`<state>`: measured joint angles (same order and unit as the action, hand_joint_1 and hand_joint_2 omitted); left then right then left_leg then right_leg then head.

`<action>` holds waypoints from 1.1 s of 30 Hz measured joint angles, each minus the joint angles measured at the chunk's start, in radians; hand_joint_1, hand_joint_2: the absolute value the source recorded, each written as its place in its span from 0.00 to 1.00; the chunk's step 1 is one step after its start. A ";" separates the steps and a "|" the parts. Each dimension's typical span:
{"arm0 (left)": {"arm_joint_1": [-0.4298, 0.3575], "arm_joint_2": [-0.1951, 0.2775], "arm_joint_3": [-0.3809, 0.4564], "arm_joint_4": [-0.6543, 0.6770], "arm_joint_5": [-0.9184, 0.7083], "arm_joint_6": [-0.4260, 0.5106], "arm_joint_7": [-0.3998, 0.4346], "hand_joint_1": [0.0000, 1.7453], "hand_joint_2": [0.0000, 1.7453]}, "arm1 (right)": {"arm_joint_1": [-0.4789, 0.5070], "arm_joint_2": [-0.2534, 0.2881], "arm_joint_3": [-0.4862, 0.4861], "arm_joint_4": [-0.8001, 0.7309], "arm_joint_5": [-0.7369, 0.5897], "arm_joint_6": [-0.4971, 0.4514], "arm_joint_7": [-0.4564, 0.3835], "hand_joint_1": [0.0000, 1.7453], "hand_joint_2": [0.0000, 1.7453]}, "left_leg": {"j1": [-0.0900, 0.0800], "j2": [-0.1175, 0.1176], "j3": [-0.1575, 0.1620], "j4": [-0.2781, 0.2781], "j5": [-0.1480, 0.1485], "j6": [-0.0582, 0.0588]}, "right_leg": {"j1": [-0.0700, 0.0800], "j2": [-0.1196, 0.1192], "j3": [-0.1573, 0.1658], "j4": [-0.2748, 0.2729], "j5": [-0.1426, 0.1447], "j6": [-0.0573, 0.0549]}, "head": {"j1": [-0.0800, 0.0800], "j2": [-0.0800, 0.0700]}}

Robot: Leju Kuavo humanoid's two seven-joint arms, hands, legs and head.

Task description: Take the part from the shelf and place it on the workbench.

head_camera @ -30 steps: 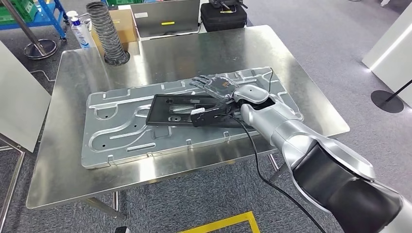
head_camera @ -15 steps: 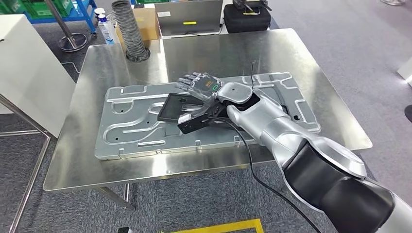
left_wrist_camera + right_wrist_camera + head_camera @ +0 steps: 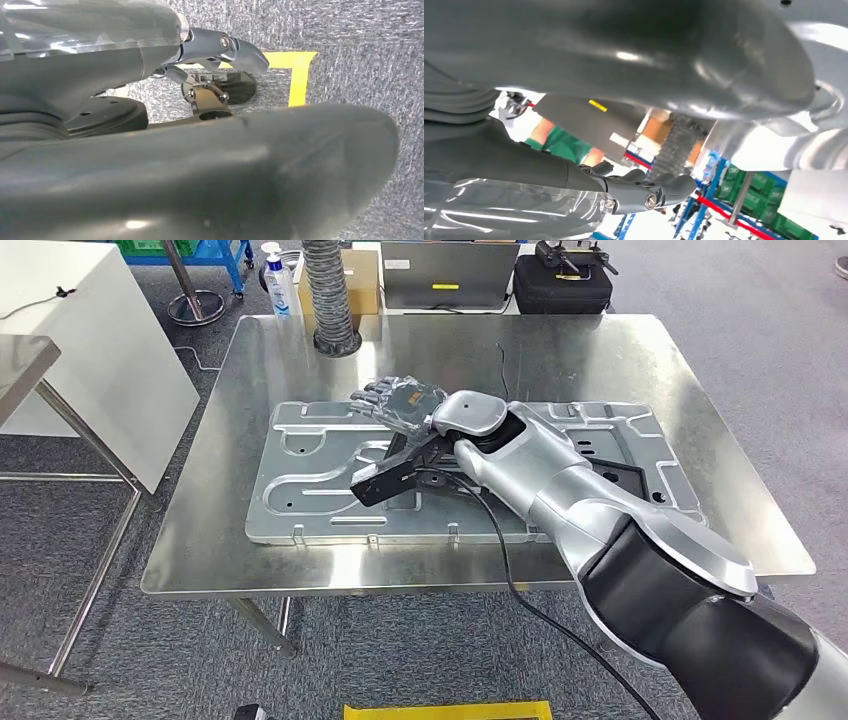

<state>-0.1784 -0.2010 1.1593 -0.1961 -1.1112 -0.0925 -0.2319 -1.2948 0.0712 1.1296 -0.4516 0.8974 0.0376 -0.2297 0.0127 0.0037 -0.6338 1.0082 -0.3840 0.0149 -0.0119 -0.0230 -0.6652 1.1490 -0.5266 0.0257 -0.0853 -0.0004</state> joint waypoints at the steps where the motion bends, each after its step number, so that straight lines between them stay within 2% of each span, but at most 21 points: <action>1: -0.002 0.000 0.000 0.000 0.000 -0.002 0.003 0.00 0.00 | -0.004 -0.007 -0.001 0.002 -0.001 0.001 0.002 0.00 0.00 | -0.002 -0.001 -0.007 0.000 0.005 0.005 | 0.000 0.009 -0.027 0.072 -0.040 0.000 | 0.000 0.000; 2: -0.002 0.000 0.000 0.000 0.000 -0.003 0.005 0.00 0.00 | -0.005 -0.013 -0.003 0.004 -0.003 0.001 0.004 0.00 0.00 | -0.004 -0.003 -0.014 0.001 0.011 0.008 | 0.000 0.014 -0.048 0.133 -0.067 0.000 | 0.000 0.000; 3: -0.002 0.000 0.001 0.000 0.001 -0.004 0.007 0.00 0.00 | -0.006 -0.019 -0.005 0.006 -0.003 0.001 0.006 0.00 0.00 | -0.006 -0.006 -0.023 0.001 0.017 0.009 | 0.000 0.016 -0.052 0.161 -0.075 -0.001 | 0.000 0.000; 4: -0.002 0.001 0.001 0.000 0.001 -0.005 0.008 0.00 0.00 | -0.008 -0.024 -0.007 0.008 -0.003 0.001 0.008 0.00 0.00 | -0.008 -0.009 -0.031 0.002 0.024 0.009 | 0.000 0.016 -0.038 0.151 -0.065 -0.004 | 0.000 0.000; 8: -0.001 0.002 0.004 0.000 0.006 -0.006 0.008 0.00 0.00 | -0.034 -0.038 -0.021 0.016 -0.009 0.000 0.020 0.00 0.00 | -0.013 -0.022 -0.060 0.003 0.054 -0.002 | 0.006 0.024 0.117 -0.092 0.014 -0.022 | 0.000 0.000; 9: -0.001 0.002 0.005 0.000 0.008 -0.007 0.007 0.00 0.00 | -0.042 -0.042 -0.026 0.018 -0.012 -0.001 0.023 0.00 0.00 | -0.012 -0.023 -0.062 0.002 0.062 -0.007 | 0.010 0.026 0.128 -0.117 0.020 -0.024 | 0.000 0.000; 12: 0.000 0.002 0.012 0.000 0.016 -0.009 0.006 0.00 0.00 | -0.061 -0.054 -0.039 0.027 -0.017 0.000 0.030 0.00 0.00 | -0.009 -0.025 -0.069 -0.005 0.077 -0.025 | 0.013 0.023 0.117 -0.131 0.046 -0.038 | 0.000 0.000; 13: 0.001 0.002 0.015 0.000 0.017 -0.009 0.006 0.00 0.00 | -0.069 -0.058 -0.042 0.031 -0.018 0.001 0.031 0.00 0.00 | -0.008 -0.024 -0.077 0.007 0.057 -0.030 | 0.011 0.019 0.110 -0.136 0.059 -0.046 | 0.000 0.000; 14: 0.002 0.002 0.017 0.000 0.019 -0.009 0.006 0.00 0.00 | -0.077 -0.062 -0.045 0.035 -0.018 0.002 0.032 0.00 0.00 | -0.007 -0.022 -0.090 0.040 0.018 -0.035 | 0.008 0.016 0.100 -0.141 0.072 -0.052 | 0.000 0.000; 16: 0.003 0.003 0.019 0.000 0.020 -0.010 0.006 0.00 0.00 | -0.091 -0.072 -0.049 0.043 -0.017 0.004 0.035 0.00 0.00 | -0.003 -0.016 -0.122 0.165 -0.089 -0.042 | 0.008 0.012 0.074 -0.143 0.096 -0.057 | 0.000 0.000; 17: 0.002 0.003 0.020 0.000 0.020 -0.011 0.006 0.00 0.00 | -0.095 -0.078 -0.052 0.048 -0.016 0.005 0.037 0.00 0.00 | -0.002 -0.014 -0.134 0.234 -0.126 -0.046 | 0.008 0.011 0.060 -0.143 0.107 -0.057 | 0.000 0.000; 18: 0.002 0.003 0.020 0.000 0.021 -0.013 0.006 0.00 0.00 | -0.098 -0.084 -0.054 0.053 -0.015 0.006 0.039 0.00 0.00 | -0.001 -0.013 -0.135 0.284 -0.140 -0.049 | 0.008 0.010 0.045 -0.142 0.118 -0.056 | 0.000 0.000; 20: 0.002 0.004 0.022 0.000 0.023 -0.016 0.005 0.00 0.00 | -0.105 -0.097 -0.059 0.061 -0.014 0.012 0.047 0.00 0.00 | 0.000 -0.011 -0.092 0.288 -0.113 -0.052 | 0.008 0.008 0.016 -0.140 0.141 -0.051 | 0.000 0.000; 22: 0.001 0.005 0.025 0.000 0.029 -0.019 0.001 0.00 0.00 | -0.123 -0.109 -0.064 0.068 -0.013 0.024 0.057 0.00 0.00 | -0.001 -0.009 0.013 0.166 -0.088 -0.049 | 0.007 0.008 -0.010 -0.135 0.159 -0.043 | 0.000 0.000; 24: 0.000 0.006 0.027 0.000 0.035 -0.021 -0.005 0.00 0.00 | -0.152 -0.126 -0.073 0.075 -0.014 0.037 0.069 0.00 0.00 | -0.006 -0.010 0.097 0.046 -0.103 -0.035 | 0.008 0.005 -0.024 -0.130 0.175 -0.032 | 0.000 0.000; 25: 0.001 0.006 0.029 0.000 0.038 -0.022 -0.008 0.00 0.00 | -0.167 -0.135 -0.078 0.079 -0.014 0.043 0.074 0.00 0.00 | -0.009 -0.011 0.112 0.019 -0.112 -0.028 | 0.008 0.004 -0.027 -0.130 0.183 -0.026 | 0.000 0.000; 27: 0.003 0.007 0.035 0.000 0.041 -0.024 -0.014 0.00 0.00 | -0.195 -0.157 -0.087 0.087 -0.015 0.056 0.082 0.00 0.00 | -0.011 -0.011 0.104 0.009 -0.099 -0.012 | 0.007 0.004 -0.030 -0.132 0.195 -0.013 | 0.000 0.000; 29: 0.003 0.007 0.040 0.000 0.044 -0.026 -0.017 0.00 0.00 | -0.218 -0.184 -0.094 0.095 -0.015 0.063 0.089 0.00 0.00 | -0.008 -0.008 0.088 0.003 -0.076 0.006 | 0.005 0.009 -0.049 -0.094 0.149 -0.003 | 0.000 0.000; 31: 0.003 0.007 0.044 0.000 0.048 -0.028 -0.020 0.00 0.00 | -0.237 -0.218 -0.101 0.103 -0.016 0.064 0.093 0.00 0.00 | -0.008 -0.008 0.060 0.002 -0.052 0.018 | 0.002 0.014 -0.088 0.024 0.050 0.004 | 0.000 0.000; 32: 0.004 0.007 0.045 0.000 0.050 -0.030 -0.021 0.00 0.00 | -0.242 -0.238 -0.107 0.106 -0.018 0.062 0.093 0.00 0.00 | -0.009 -0.010 0.045 0.003 -0.040 0.020 | 0.001 0.015 -0.106 0.095 0.011 0.007 | 0.000 0.000; 33: 0.005 0.006 0.046 0.000 0.052 -0.031 -0.023 0.00 0.00 | -0.244 -0.259 -0.112 0.109 -0.022 0.060 0.092 0.00 0.00 | -0.011 -0.011 0.029 0.003 -0.028 0.021 | 0.000 0.017 -0.115 0.151 -0.007 0.009 | 0.000 0.000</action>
<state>-0.1731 -0.1946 1.2052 -0.1961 -1.0593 -0.1238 -0.2551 -1.5387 -0.1877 1.0172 -0.3428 0.8751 0.0971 -0.1379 0.0018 -0.0074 -0.6046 1.0117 -0.4117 0.0362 -0.0114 -0.0064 -0.7805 1.3005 -0.5337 0.0345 -0.0851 -0.0004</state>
